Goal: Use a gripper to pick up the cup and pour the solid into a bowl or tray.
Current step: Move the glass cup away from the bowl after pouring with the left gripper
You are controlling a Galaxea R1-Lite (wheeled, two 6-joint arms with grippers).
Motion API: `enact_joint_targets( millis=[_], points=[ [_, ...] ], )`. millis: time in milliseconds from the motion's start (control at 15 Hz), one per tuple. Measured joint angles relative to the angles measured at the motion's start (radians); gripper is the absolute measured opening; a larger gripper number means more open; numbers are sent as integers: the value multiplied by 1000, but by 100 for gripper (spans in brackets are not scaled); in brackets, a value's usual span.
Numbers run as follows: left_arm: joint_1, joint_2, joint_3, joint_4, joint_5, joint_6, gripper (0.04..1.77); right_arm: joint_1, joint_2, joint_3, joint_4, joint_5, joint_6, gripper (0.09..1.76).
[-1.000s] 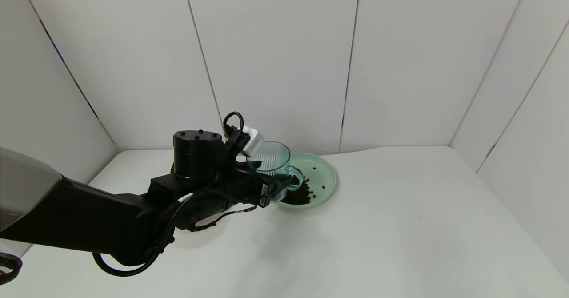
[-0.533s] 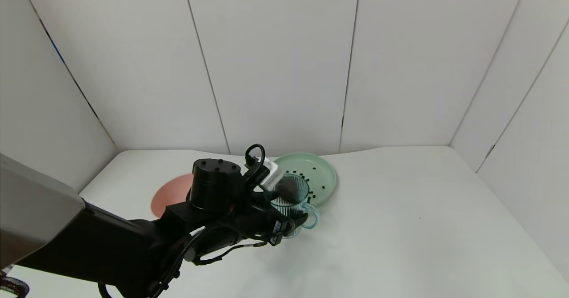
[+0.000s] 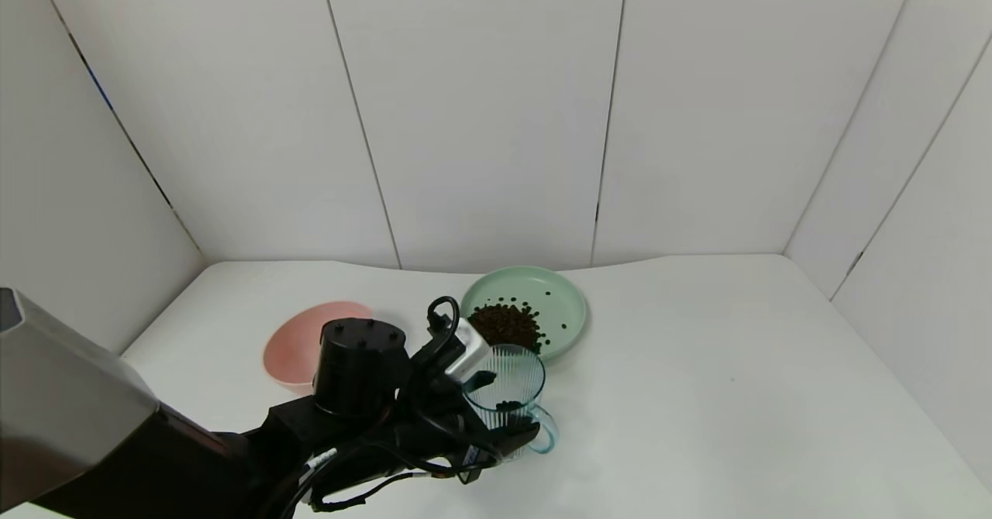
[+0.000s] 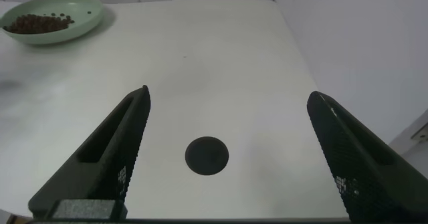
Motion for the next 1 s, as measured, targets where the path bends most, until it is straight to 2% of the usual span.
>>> enact_joint_targets(
  millis=[133, 467, 733, 1000],
  points=[
    [17, 2, 71, -81, -23, 27, 130, 0, 0, 0, 0, 0, 0, 171],
    [53, 15, 189, -215, -30, 45, 130, 0, 0, 0, 0, 0, 0, 171],
    [106, 53, 237, -355, -32, 42, 130, 0, 0, 0, -1, 0, 0, 171],
    [122, 122, 266, -499, -30, 39, 130, 0, 0, 0, -1, 0, 0, 171]
  ],
)
